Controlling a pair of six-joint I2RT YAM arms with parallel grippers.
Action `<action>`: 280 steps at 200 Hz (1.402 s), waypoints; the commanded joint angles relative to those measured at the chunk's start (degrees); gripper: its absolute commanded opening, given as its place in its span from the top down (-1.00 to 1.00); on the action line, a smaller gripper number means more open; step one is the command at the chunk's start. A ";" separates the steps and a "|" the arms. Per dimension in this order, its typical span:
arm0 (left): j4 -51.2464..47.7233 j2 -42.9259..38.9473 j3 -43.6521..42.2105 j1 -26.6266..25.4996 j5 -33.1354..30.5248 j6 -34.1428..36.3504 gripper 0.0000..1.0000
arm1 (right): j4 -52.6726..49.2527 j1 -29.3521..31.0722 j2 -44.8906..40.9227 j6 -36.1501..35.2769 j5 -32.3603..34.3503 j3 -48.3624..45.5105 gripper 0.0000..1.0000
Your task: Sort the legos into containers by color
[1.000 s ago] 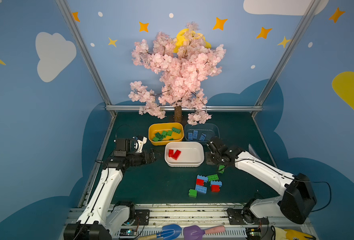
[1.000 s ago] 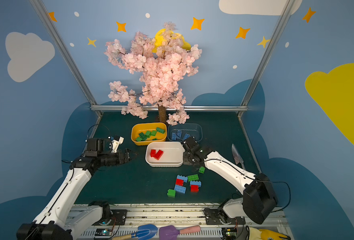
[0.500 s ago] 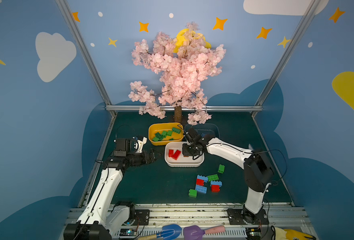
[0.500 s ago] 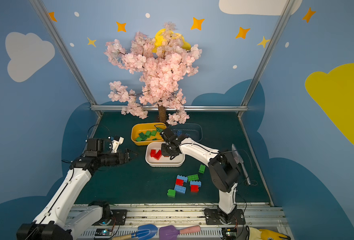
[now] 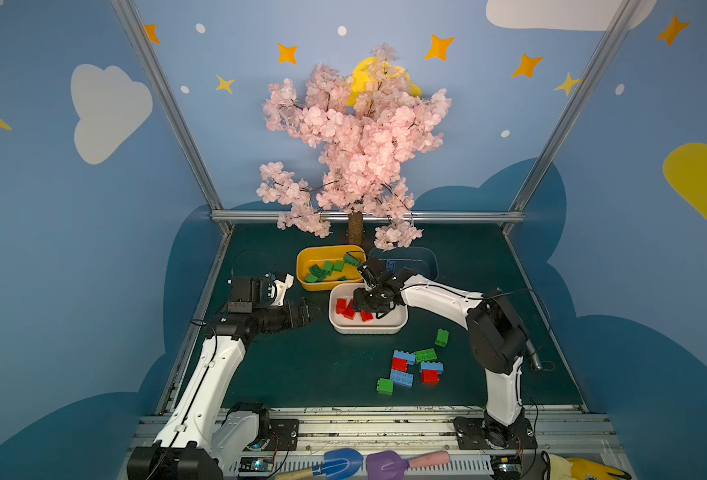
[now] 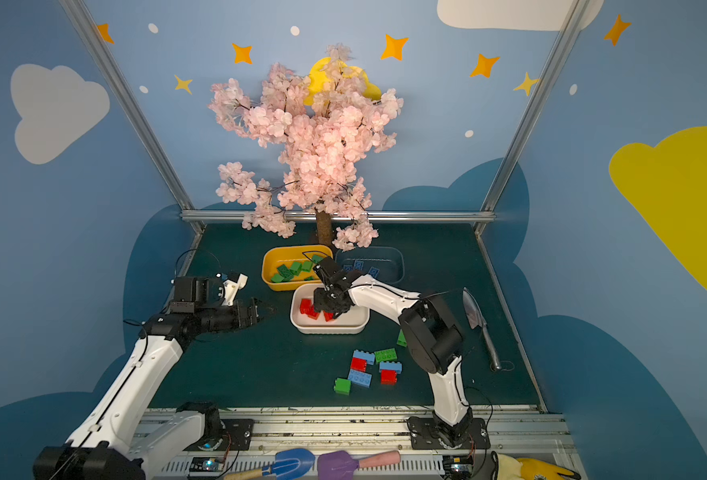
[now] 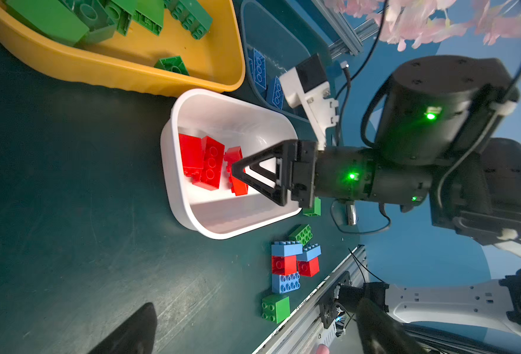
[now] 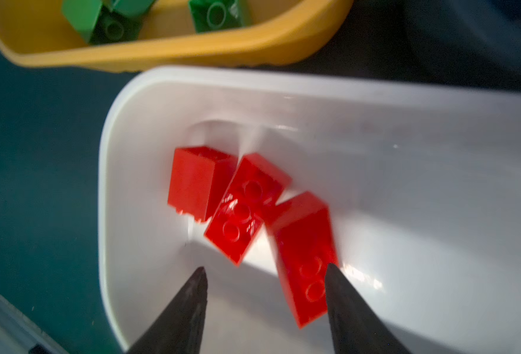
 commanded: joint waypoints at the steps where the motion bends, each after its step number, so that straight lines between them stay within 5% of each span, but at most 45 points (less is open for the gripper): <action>1: -0.39 0.79 0.70 0.24 0.93 1.02 -0.99 | -1.42 -0.05 -9.07 -6.27 -2.36 -4.84 -0.26; 49: 0.57 1.51 0.00 0.19 1.40 0.76 -0.99 | -6.46 0.61 -25.42 -27.97 -7.77 -20.66 -0.27; 102: 1.14 1.96 -0.14 0.18 1.17 0.43 -0.99 | -7.22 6.81 -31.66 -46.30 -11.81 -29.42 -0.32; 148: 0.62 1.66 -0.12 0.18 0.97 0.75 -0.99 | -7.28 15.10 -25.33 -51.79 -6.46 -28.15 -0.34; 220: 0.14 1.92 -0.31 0.22 0.68 0.86 -0.99 | -7.50 19.28 -17.83 -55.95 -2.24 -27.30 -0.26; 254: -0.63 2.05 0.23 0.25 0.27 1.42 -0.99 | -8.60 20.81 -14.69 -57.36 -0.31 -25.65 -0.04; 280: -1.02 2.20 0.23 0.18 0.05 1.73 -0.99 | -9.83 21.01 -14.69 -56.84 0.93 -24.86 0.33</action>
